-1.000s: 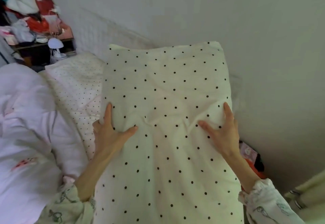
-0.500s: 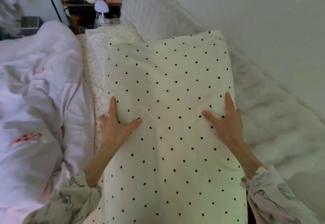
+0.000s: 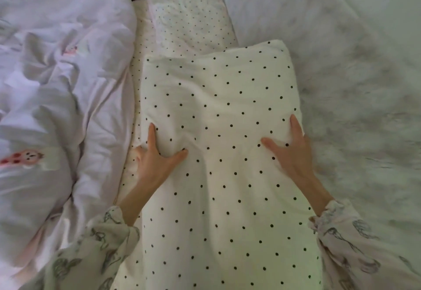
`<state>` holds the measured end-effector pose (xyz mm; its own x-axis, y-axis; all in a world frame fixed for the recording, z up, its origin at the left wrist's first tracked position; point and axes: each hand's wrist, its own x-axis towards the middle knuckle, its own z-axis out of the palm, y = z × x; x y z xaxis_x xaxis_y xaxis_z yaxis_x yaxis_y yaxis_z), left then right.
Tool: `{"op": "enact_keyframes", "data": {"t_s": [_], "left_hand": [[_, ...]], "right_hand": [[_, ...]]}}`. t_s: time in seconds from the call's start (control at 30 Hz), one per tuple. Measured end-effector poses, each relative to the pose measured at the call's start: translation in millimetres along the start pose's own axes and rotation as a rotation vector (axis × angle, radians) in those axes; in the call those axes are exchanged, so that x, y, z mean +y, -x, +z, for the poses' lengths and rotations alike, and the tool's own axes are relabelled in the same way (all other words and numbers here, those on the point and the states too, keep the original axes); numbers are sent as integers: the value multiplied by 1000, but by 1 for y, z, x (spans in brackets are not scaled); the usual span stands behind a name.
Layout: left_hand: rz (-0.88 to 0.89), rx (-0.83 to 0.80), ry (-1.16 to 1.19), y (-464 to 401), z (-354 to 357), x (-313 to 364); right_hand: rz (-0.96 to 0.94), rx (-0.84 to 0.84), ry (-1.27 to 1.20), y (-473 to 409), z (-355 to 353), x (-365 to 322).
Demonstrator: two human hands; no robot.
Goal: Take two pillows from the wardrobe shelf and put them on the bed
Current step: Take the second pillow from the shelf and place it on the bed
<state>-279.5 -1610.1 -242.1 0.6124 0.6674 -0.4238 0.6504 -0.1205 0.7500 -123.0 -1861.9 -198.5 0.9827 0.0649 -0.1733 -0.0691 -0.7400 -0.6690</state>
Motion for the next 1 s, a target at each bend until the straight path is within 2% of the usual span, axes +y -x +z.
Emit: {"op": "enact_keyframes", "data": {"t_s": [0.17,0.27,0.33,0.47,0.57,0.67,0.77,0.9,1.0], "left_hand": [[-46,-68,-113,-76,61,-24],[-44,-236,-286,-100,94,-55],[-61,-258,-326,-109,107,-72],[-88,-174,-200,-119,114,-88],[-180,-135,-40,-132,113,-90],[-293,-180,106,-140,109,-91],[-267,-57,208,-136,111,-85],[-216,124,180,-123,122,-66],[-151,209,218,-120,115,-57]], "right_hand": [[-10,-182,81,-97,53,49],[-11,-334,270,-119,89,95],[-12,-375,383,-123,107,117],[-42,-295,321,-134,121,133],[87,-305,188,-151,123,134],[249,-331,-27,-165,125,129],[288,-330,-54,-173,122,118],[259,-381,-152,-174,107,102],[216,-326,-216,-170,96,86]]}}
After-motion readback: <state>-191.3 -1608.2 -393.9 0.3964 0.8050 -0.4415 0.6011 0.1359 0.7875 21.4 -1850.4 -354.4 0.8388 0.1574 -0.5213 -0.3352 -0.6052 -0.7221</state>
